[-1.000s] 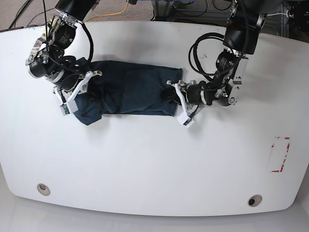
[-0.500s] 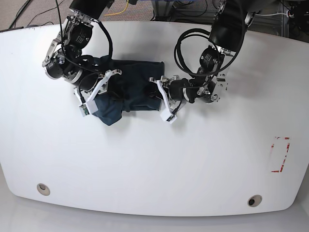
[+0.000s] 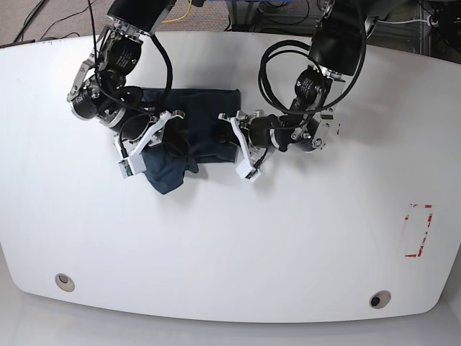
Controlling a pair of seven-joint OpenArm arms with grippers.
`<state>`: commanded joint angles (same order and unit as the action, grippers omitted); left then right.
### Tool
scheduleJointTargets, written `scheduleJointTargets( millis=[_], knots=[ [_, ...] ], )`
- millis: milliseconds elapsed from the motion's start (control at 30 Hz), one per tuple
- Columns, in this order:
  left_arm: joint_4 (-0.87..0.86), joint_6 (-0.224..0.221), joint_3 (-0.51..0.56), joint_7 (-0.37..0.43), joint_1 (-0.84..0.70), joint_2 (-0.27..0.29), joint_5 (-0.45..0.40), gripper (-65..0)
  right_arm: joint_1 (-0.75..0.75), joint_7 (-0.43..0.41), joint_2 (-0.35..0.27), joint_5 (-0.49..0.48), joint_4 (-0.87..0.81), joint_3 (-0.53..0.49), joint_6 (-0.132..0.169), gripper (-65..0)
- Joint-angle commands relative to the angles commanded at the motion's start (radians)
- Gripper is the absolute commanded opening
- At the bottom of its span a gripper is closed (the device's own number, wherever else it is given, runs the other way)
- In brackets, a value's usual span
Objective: Layout the t-shirt on the table in an organized manner, then fold the t-shirt properly
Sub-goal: 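Grasp both ends of the folded shirt and fold it again toward the middle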
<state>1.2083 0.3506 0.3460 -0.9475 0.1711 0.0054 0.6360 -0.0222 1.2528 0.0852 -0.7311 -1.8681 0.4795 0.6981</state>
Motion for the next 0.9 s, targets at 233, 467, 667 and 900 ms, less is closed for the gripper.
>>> scheduleJointTargets(
  millis=[233,467,667,900],
  knots=[
    [0.000,0.000,0.000,0.000,-0.002,0.000,0.000,-58.1,-0.002,-0.028,0.002,0.000,0.002,-0.002,0.000,-62.9],
    [0.000,0.000,0.000,0.000,-0.002,0.000,0.000,-58.1,-0.002,-0.028,0.028,0.000,0.002,-0.002,0.000,-62.9],
    [0.000,0.002,0.000,0.000,-0.002,0.000,0.000,-58.1,-0.002,-0.029,0.043,0.000,0.002,-0.003,0.000,-53.9],
    [0.000,0.002,0.000,0.000,-0.002,0.000,0.002,-57.9,-0.005,-0.029,0.044,-0.003,0.002,-0.003,0.000,-17.4]
  ],
)
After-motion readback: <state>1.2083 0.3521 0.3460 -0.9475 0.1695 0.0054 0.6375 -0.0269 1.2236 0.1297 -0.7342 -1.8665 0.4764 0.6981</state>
